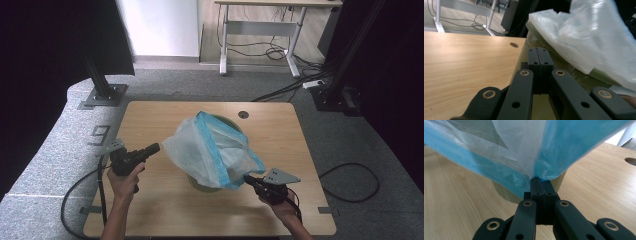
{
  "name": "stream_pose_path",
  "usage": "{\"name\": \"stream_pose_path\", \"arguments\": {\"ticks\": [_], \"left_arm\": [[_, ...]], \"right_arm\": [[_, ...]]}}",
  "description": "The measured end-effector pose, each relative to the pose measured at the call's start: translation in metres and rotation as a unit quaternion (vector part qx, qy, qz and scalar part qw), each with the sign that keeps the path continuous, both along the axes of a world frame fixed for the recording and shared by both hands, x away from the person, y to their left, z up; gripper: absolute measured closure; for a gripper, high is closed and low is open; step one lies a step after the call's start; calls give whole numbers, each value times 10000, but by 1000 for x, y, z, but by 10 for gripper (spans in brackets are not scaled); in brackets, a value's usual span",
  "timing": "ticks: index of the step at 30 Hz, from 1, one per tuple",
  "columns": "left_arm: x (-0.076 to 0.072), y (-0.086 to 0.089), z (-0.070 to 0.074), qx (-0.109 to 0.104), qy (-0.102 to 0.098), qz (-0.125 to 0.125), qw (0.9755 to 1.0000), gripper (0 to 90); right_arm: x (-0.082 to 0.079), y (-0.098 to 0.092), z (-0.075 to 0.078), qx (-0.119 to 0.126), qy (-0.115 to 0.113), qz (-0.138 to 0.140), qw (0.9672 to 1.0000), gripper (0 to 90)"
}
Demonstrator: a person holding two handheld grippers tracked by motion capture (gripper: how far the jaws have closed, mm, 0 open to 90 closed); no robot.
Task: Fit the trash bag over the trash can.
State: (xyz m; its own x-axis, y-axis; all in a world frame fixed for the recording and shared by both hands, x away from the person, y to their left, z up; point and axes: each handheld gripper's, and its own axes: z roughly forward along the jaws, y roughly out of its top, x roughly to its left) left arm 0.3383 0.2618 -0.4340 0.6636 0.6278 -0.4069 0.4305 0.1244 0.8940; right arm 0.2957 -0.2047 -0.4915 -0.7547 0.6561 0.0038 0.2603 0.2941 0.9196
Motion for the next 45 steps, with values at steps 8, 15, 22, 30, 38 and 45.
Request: {"name": "stream_pose_path", "arguments": {"ticks": [8,15,22,30,38,45], "left_arm": [[-1,-12,32,375,-292,-78,9988,770],[-1,-26,59,765,-495,-32,9958,608],[-5,-46,79,1213,-584,-73,9909,498],[14,-82,82,1725,-105,-257,9846,290],[18,-88,66,1755,76,-512,9831,697],[17,-84,65,1644,11,-671,9841,899]], "right_arm": [[1,-3,7,28,-86,-128,9999,883],[1,-6,9,18,-134,-213,9997,883],[1,-7,12,15,-160,-242,9996,882],[1,-5,13,-2,-233,-261,9994,883],[-3,-6,12,58,-244,-202,9995,883],[-4,-9,11,77,-213,-241,9995,883]]}}
